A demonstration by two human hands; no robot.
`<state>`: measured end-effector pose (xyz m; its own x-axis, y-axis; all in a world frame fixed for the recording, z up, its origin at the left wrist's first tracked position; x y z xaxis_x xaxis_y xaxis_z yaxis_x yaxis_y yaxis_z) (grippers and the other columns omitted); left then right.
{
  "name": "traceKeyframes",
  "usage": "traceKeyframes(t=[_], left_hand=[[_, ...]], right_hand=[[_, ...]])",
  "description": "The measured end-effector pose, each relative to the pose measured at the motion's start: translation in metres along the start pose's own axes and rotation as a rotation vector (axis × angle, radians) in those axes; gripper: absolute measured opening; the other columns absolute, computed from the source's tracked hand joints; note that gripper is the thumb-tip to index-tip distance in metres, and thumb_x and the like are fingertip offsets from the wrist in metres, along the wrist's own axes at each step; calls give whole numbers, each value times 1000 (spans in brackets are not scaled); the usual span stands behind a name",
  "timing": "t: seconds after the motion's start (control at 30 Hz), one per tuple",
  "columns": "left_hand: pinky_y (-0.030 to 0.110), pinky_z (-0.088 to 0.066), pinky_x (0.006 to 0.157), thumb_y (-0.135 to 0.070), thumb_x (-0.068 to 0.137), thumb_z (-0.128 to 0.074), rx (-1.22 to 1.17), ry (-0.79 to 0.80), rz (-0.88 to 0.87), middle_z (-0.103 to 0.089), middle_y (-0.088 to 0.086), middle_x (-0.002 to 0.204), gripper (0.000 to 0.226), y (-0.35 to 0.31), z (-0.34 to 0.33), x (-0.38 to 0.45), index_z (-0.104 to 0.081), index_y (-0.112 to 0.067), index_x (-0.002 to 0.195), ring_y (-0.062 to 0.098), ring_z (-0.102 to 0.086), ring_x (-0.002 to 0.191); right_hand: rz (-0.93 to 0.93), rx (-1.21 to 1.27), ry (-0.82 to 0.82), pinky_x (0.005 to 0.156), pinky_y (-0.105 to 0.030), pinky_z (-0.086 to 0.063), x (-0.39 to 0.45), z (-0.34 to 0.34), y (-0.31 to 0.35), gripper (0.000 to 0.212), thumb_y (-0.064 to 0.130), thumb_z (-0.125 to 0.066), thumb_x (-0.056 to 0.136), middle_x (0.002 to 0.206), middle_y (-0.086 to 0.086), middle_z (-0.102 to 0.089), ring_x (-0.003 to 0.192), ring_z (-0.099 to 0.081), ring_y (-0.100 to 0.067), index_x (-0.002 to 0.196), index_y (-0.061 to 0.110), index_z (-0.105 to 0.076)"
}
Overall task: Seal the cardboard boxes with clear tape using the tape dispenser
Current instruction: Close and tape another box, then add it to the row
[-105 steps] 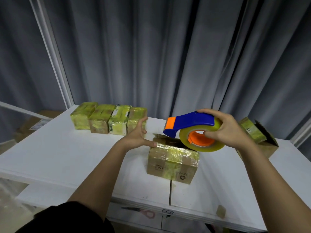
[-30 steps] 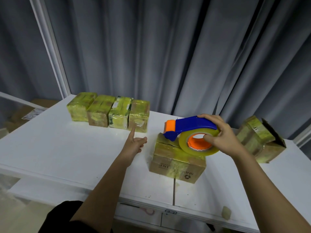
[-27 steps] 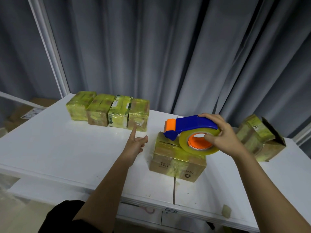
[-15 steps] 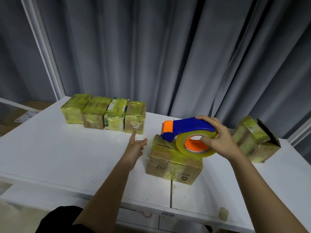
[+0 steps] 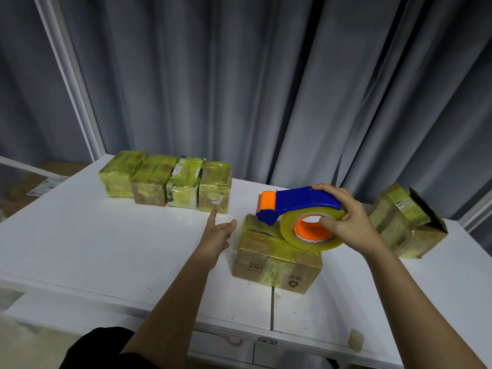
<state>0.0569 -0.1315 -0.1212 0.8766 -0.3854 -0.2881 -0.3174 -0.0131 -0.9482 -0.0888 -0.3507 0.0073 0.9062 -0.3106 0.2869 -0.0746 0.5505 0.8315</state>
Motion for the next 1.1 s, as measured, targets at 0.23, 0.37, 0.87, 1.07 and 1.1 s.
traceKeyframes(t=[0.23, 0.37, 0.87, 1.07, 1.1], left_hand=[[43, -37, 105, -28, 94, -58, -18, 28, 47, -37, 11, 148, 73, 13, -7, 3, -11, -32, 151, 33, -41, 132], [45, -43, 100, -36, 97, -50, 22, 41, 68, -43, 12, 144, 68, 19, -13, 4, -9, -34, 150, 32, -49, 125], [36, -20, 113, -54, 95, -23, 395, 223, -225, -11, -8, 159, 62, -27, -16, -21, -3, -36, 151, 17, -15, 145], [43, -38, 109, -54, 62, -78, 409, 459, -158, -14, -7, 158, 125, -12, -33, -19, 7, -32, 150, 19, -29, 140], [43, -40, 107, -51, 58, -83, 436, 467, -160, -15, -9, 157, 129, -9, -32, -17, 6, -34, 150, 18, -31, 139]], right_hand=[[5, -25, -1, 79, -23, -55, 1, -2, 1, 66, -3, -72, 79, 118, 17, -50, 111, -54, -11, 120, 43, -49], [15, -20, -2, 81, -24, -54, 1, -2, 2, 66, -4, -71, 79, 118, 17, -50, 110, -54, -8, 119, 44, -49], [21, -142, 108, 82, -28, -53, 12, -4, 10, 68, 0, -72, 77, 118, 18, -51, 108, -55, -10, 116, 51, -49], [25, -339, 350, 83, -33, -56, 32, -9, 29, 68, 9, -73, 76, 105, 29, -58, 101, -59, -6, 108, 65, -49], [46, -418, 377, 83, -33, -55, 36, -9, 32, 67, 12, -73, 76, 105, 27, -56, 100, -58, -9, 108, 65, -47]])
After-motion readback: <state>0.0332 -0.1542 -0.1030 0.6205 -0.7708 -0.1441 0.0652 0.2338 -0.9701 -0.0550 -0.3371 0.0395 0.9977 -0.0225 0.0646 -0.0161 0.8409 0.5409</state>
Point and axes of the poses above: each hand's wrist, its own x-axis towards the middle knuckle, its own z-axis out of the back of the hand, y = z × x, the point moved 5 cm from there along x, towards the middle knuckle
